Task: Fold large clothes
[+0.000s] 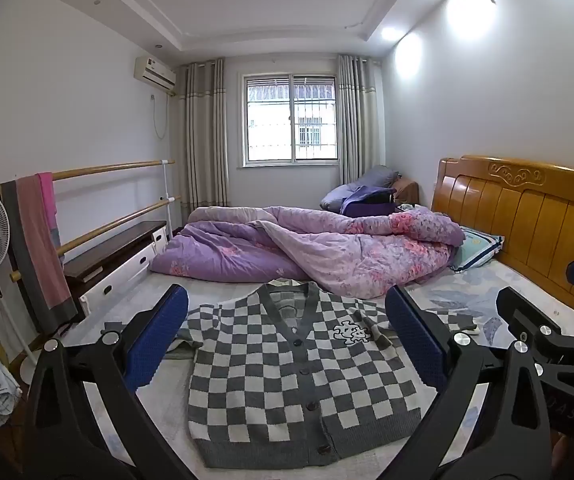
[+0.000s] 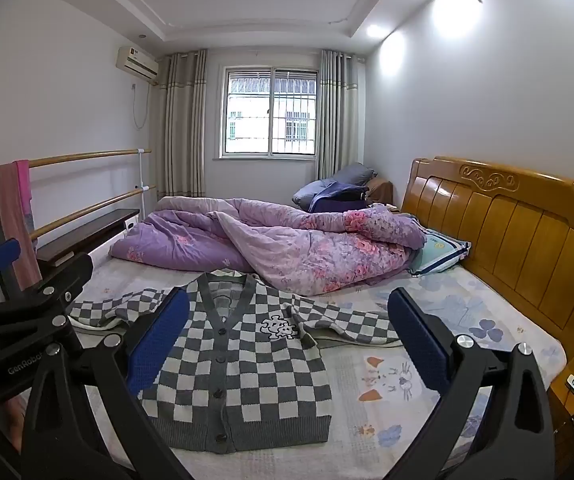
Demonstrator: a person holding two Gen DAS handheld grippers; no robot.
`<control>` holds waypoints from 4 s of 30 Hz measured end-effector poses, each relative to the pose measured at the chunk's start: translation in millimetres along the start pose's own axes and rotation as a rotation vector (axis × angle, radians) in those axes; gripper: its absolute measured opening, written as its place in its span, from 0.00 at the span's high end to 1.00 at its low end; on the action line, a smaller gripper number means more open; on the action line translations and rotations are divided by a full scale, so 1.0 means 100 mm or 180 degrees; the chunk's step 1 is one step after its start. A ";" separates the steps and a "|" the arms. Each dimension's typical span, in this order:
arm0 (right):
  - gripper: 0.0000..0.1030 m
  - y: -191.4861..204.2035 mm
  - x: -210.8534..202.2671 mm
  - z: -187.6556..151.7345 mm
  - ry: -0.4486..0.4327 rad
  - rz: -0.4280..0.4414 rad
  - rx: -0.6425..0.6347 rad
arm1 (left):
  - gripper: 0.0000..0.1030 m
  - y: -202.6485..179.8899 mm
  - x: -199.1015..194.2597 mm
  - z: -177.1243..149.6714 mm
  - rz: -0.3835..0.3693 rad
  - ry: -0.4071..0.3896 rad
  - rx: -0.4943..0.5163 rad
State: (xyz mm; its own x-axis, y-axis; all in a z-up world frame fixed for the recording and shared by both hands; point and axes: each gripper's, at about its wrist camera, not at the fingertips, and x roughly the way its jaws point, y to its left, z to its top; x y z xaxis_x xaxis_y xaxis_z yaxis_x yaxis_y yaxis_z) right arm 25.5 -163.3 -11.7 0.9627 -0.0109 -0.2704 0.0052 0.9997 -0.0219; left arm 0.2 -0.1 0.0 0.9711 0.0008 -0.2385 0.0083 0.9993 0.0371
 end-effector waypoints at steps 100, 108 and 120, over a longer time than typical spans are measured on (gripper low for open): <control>0.07 0.28 0.14 -0.06 0.0068 0.0084 -0.0085 | 0.04 0.10 0.08 -0.08 0.0058 0.0045 0.0022; 0.07 0.32 0.11 -0.07 0.0066 0.0099 -0.0103 | 0.04 0.12 0.08 -0.08 0.0057 0.0047 0.0019; 0.07 0.40 0.15 -0.11 0.0142 0.0105 -0.0164 | 0.04 0.17 0.05 -0.18 0.0161 -0.0024 0.0078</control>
State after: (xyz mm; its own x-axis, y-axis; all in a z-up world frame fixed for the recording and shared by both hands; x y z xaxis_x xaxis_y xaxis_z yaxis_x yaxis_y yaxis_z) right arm 37.3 -123.7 -26.9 0.9490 0.0199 -0.3145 -0.0413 0.9973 -0.0614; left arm 1.2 17.5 -18.2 0.9723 0.0509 -0.2283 -0.0351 0.9967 0.0726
